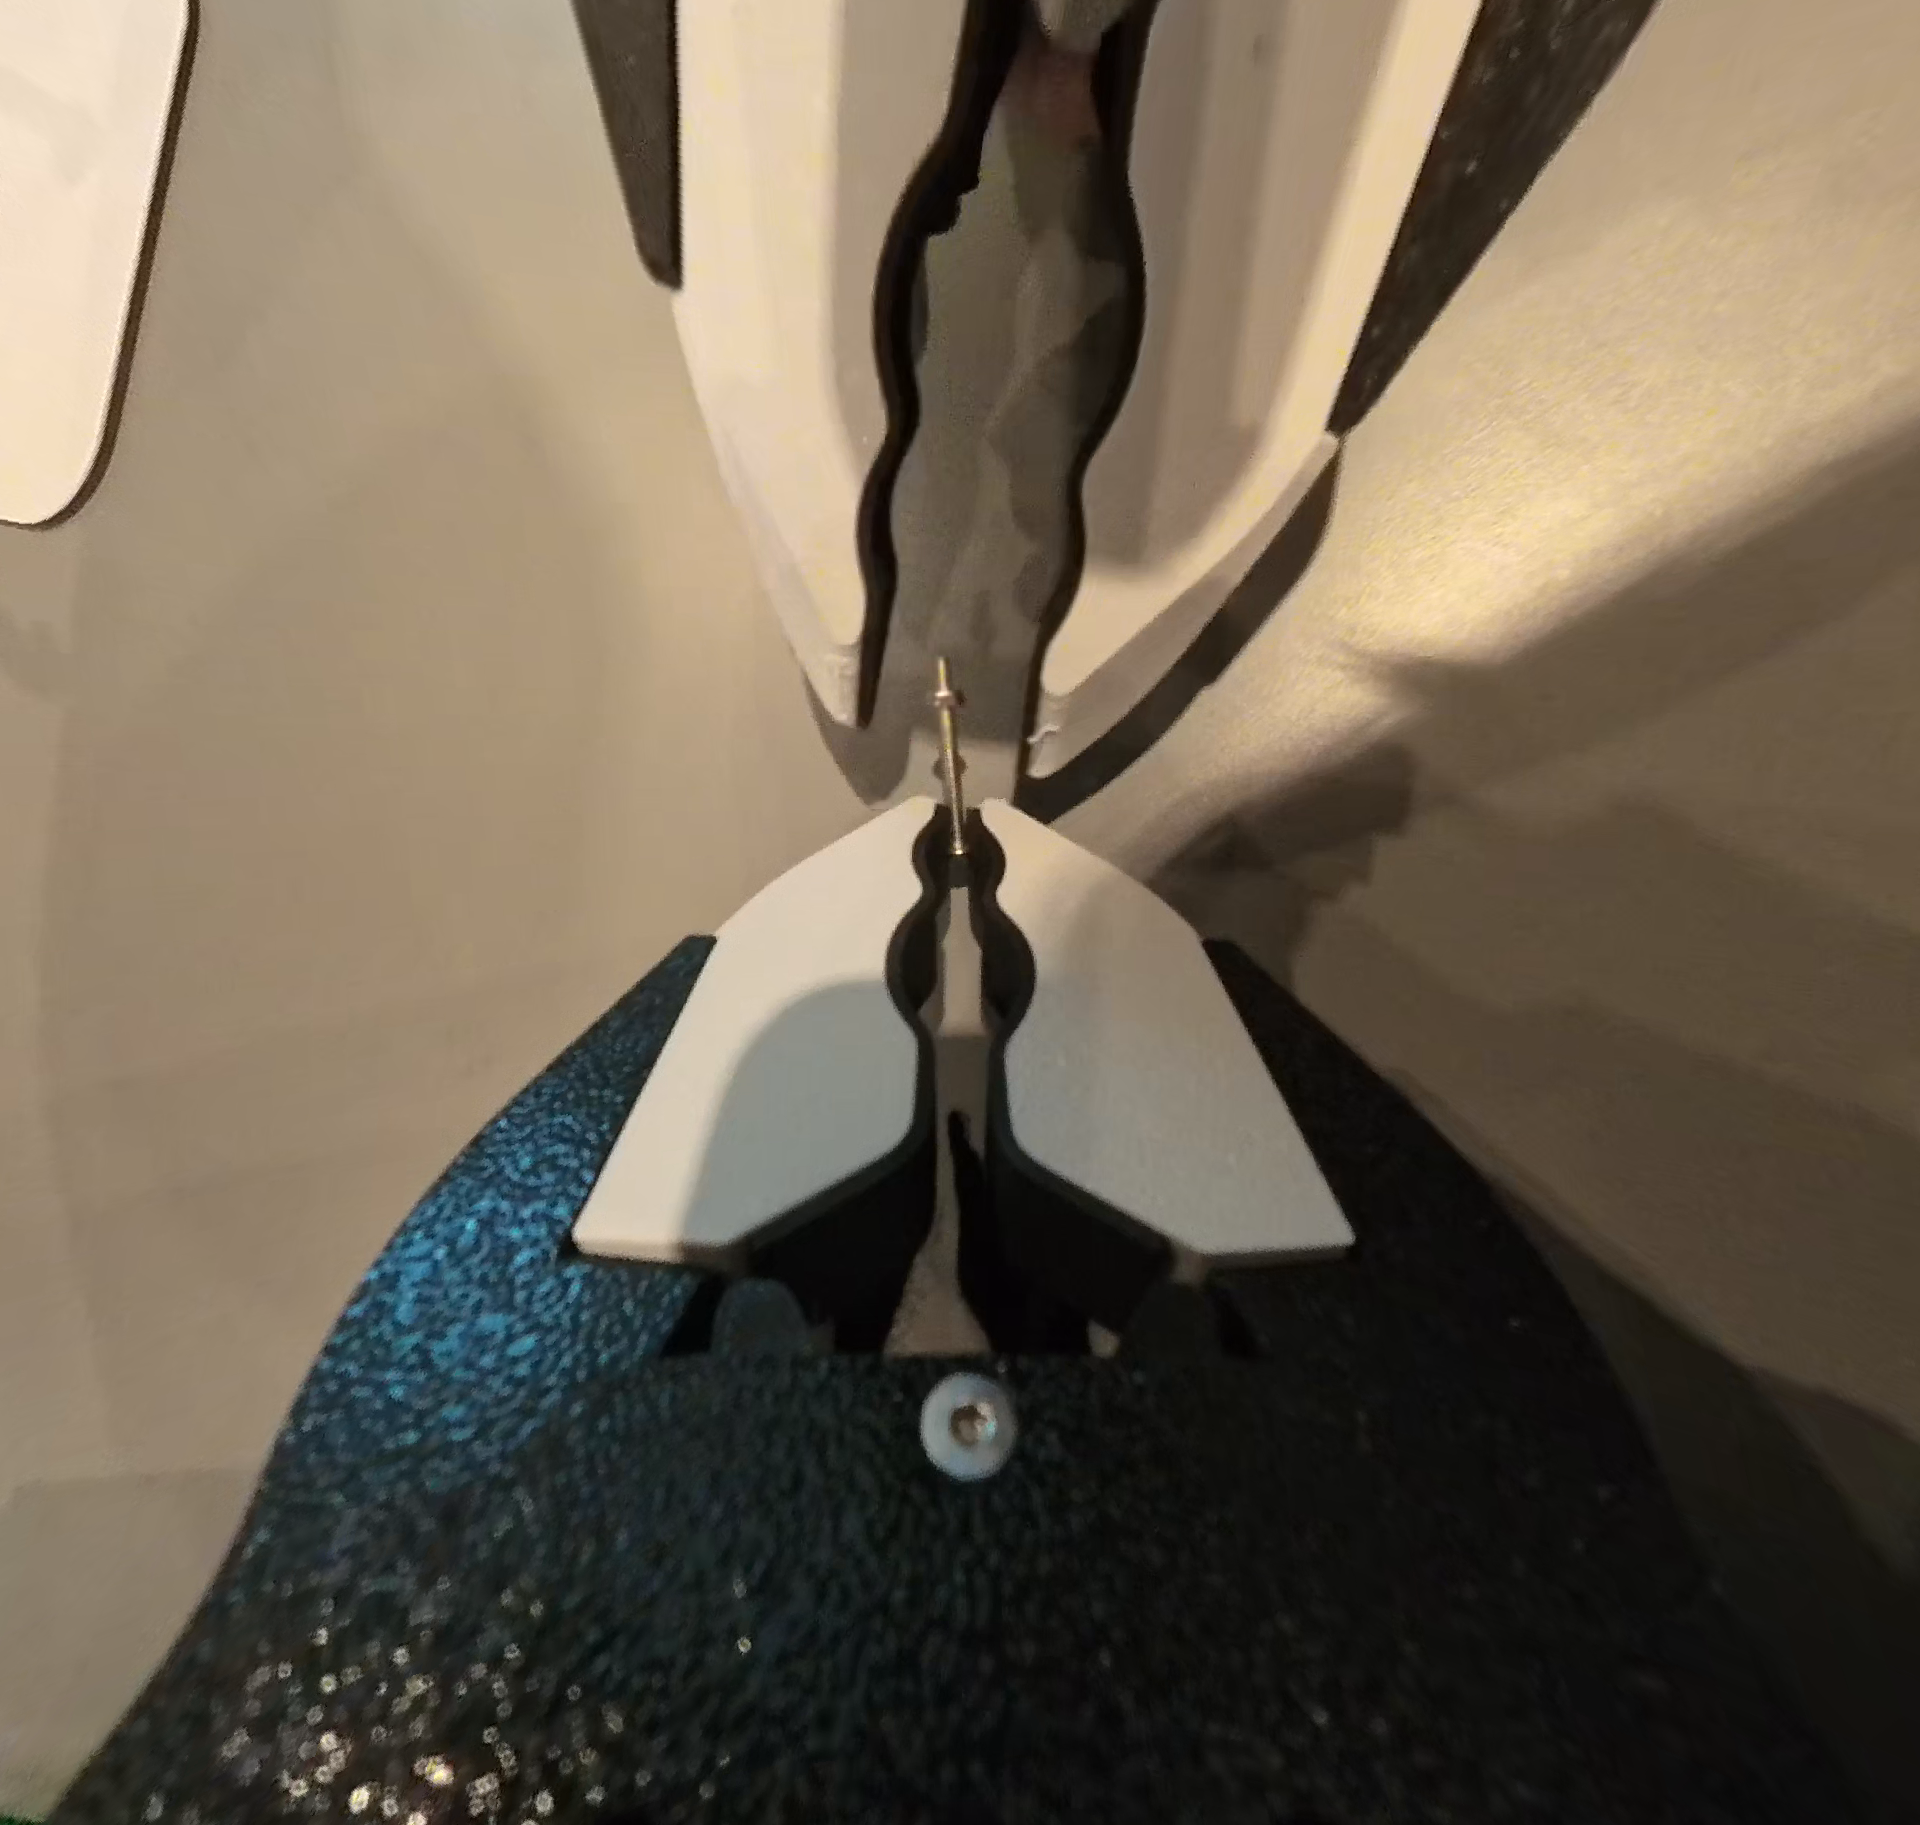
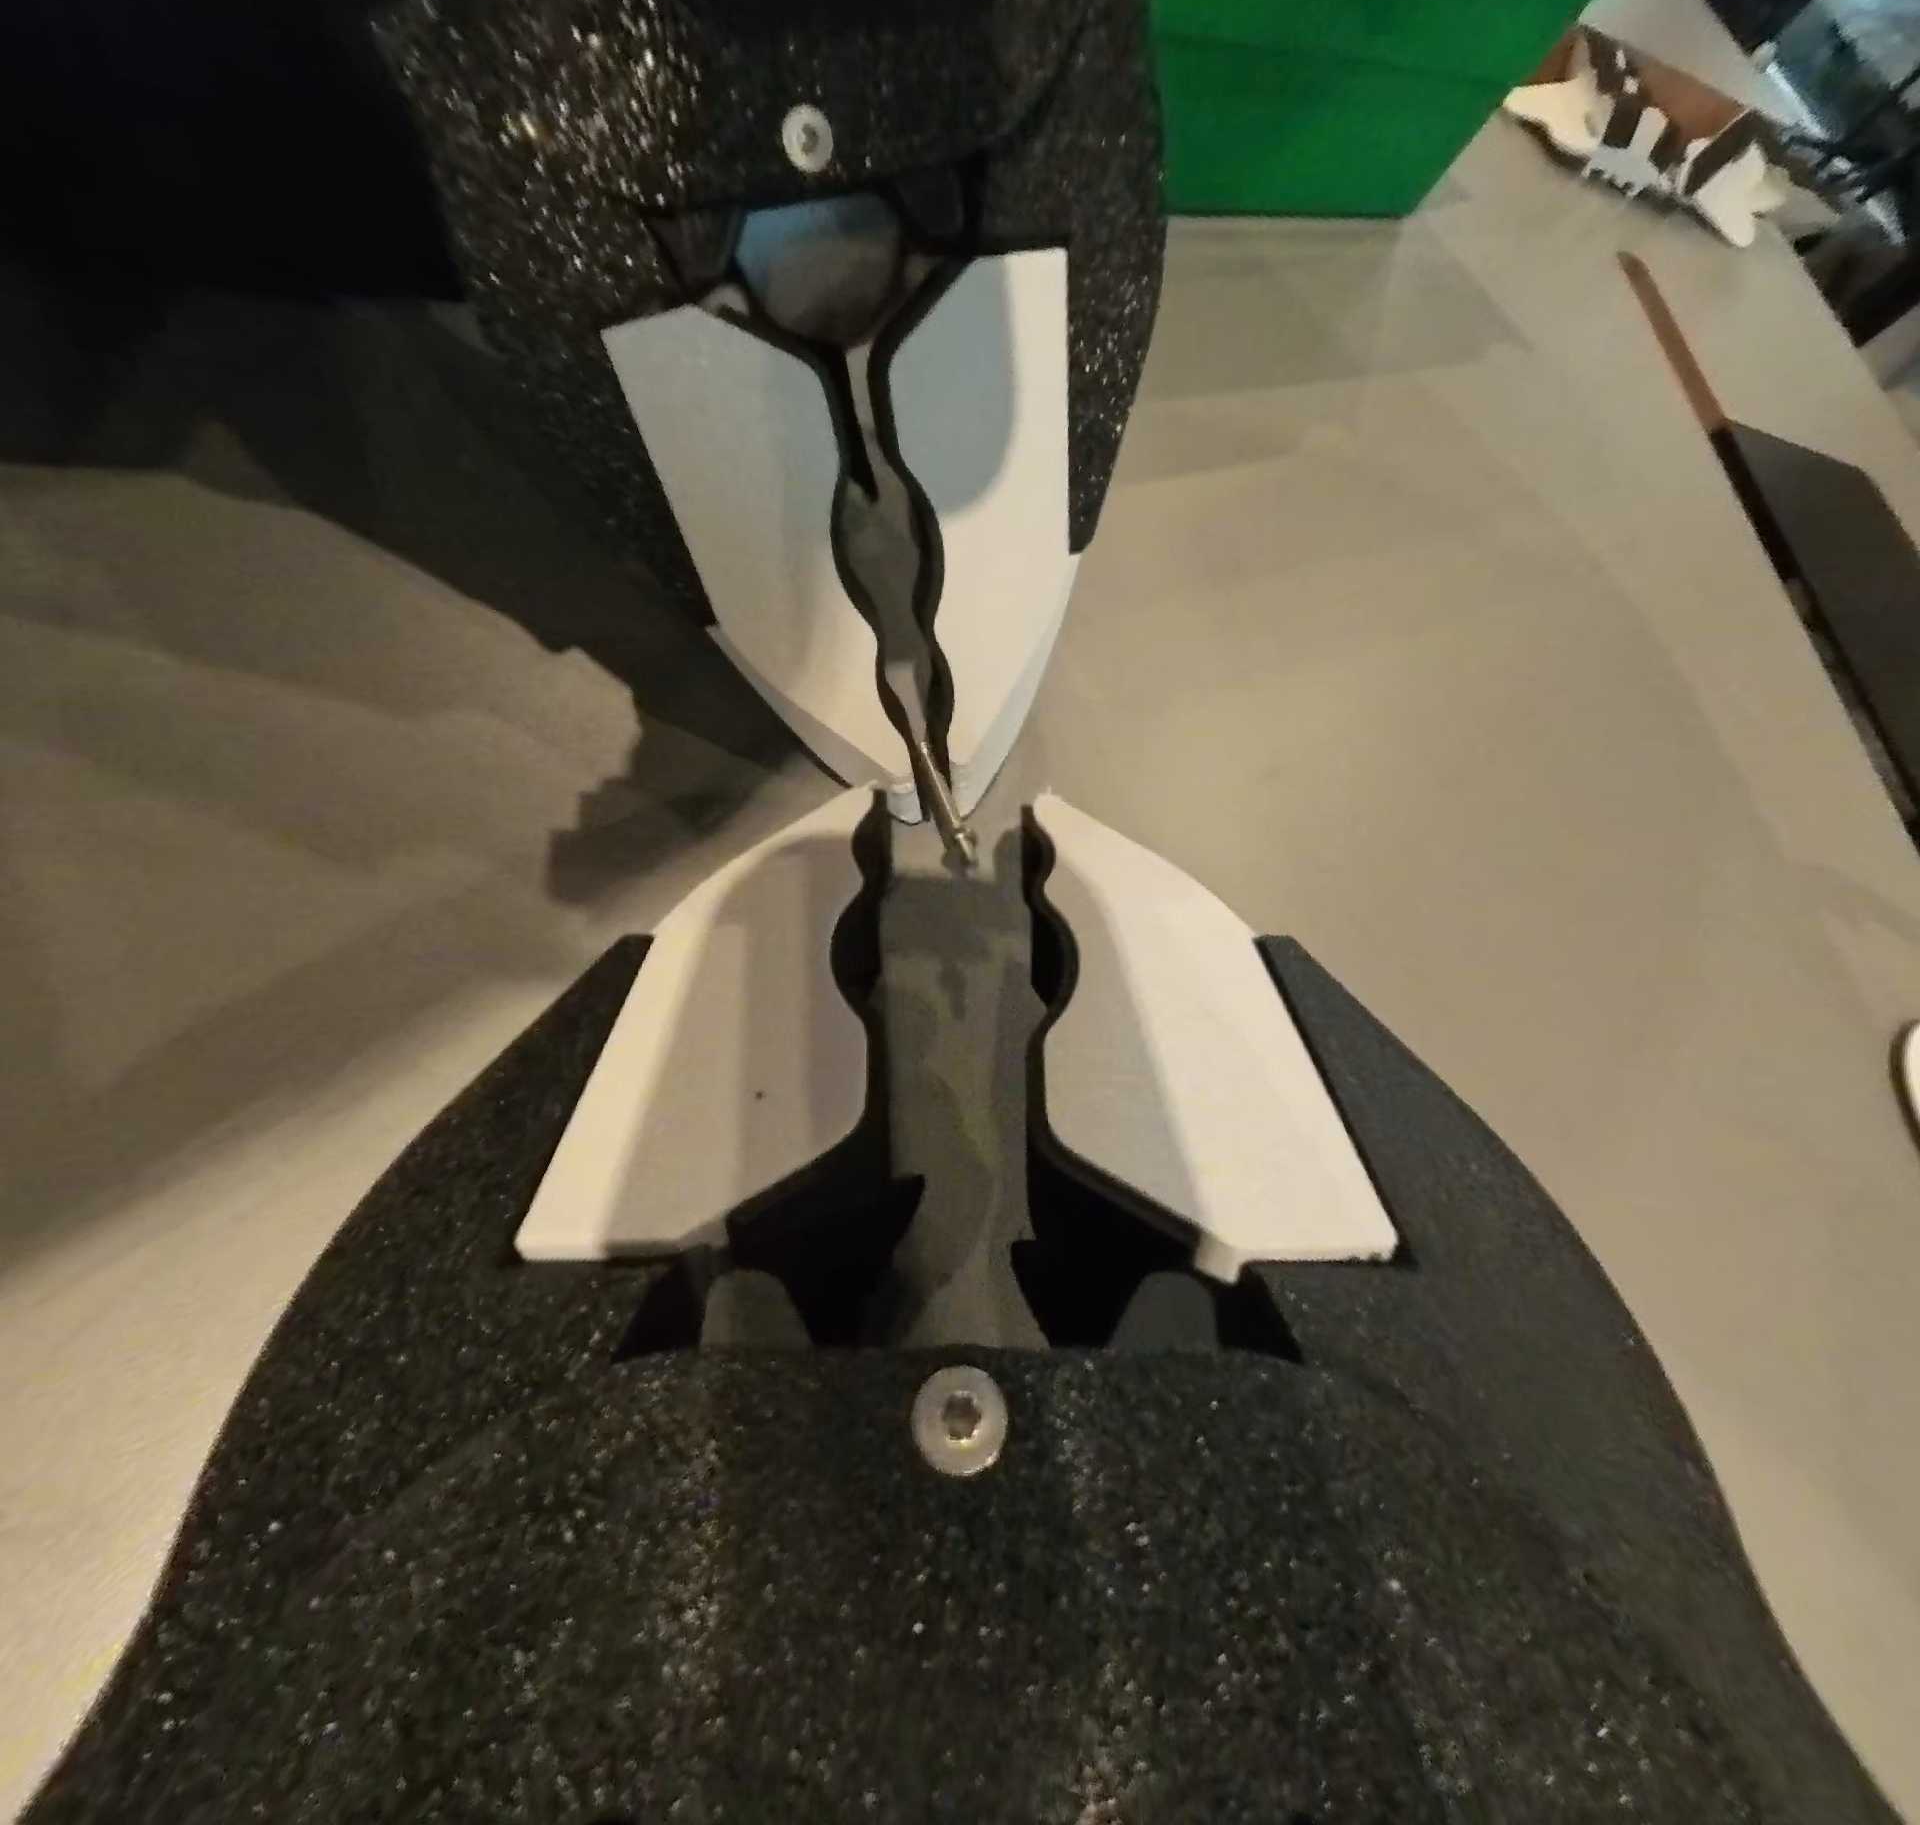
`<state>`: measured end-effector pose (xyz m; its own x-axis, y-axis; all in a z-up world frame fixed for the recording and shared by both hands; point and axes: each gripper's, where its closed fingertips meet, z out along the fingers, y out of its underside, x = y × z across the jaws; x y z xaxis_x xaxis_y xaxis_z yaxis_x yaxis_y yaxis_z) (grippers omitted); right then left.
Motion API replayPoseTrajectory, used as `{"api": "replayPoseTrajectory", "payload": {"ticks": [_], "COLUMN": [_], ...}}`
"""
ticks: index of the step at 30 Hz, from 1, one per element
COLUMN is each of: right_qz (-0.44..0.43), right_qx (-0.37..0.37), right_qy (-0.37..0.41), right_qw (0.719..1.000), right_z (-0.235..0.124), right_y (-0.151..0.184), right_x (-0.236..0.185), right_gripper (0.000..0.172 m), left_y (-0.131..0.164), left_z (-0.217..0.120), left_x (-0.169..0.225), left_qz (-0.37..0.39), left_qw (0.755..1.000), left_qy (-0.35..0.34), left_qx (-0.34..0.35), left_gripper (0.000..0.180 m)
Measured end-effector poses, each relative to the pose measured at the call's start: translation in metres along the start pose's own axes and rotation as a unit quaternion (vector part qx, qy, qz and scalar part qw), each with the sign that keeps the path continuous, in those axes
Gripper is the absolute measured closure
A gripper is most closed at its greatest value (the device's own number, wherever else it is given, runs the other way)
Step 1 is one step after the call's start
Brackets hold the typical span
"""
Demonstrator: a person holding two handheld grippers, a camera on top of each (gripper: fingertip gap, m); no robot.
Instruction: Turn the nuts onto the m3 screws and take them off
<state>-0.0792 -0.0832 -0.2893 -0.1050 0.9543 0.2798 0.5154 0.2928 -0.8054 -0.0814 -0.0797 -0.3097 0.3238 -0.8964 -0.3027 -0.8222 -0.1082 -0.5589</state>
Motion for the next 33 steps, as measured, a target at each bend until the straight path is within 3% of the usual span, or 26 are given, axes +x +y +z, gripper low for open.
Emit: {"api": "replayPoseTrajectory", "payload": {"ticks": [10,21,28,30,33], "right_qz": [0.0,0.022,-0.11,-0.073,0.063], "right_qx": [-0.023,-0.003,0.032,0.044,0.097], "right_qy": [-0.008,-0.011,0.045,0.049,0.005], "right_qw": [1.0,1.0,0.992,0.995,0.993], "right_z": [0.002,-0.001,-0.002,-0.004,-0.015], "right_y": [0.007,0.001,-0.006,-0.01,-0.023], "right_x": [-0.001,0.001,0.002,0.006,0.013], "right_gripper": [0.166,0.167,0.166,0.163,0.142], "left_y": [0.0,-0.003,-0.003,-0.005,-0.013], "left_z": [0.0,0.0,0.0,-0.003,-0.013], "left_x": [0.0,-0.006,-0.002,-0.007,-0.013], "left_qz": [0.018,0.058,0.037,0.046,0.072], "left_qw": [1.0,0.996,0.998,0.997,0.991], "left_qy": [-0.007,-0.067,-0.041,-0.062,-0.102], "left_qx": [0.014,-0.007,0.012,0.026,0.049], "left_gripper": [0.178,0.177,0.178,0.178,0.178]}}
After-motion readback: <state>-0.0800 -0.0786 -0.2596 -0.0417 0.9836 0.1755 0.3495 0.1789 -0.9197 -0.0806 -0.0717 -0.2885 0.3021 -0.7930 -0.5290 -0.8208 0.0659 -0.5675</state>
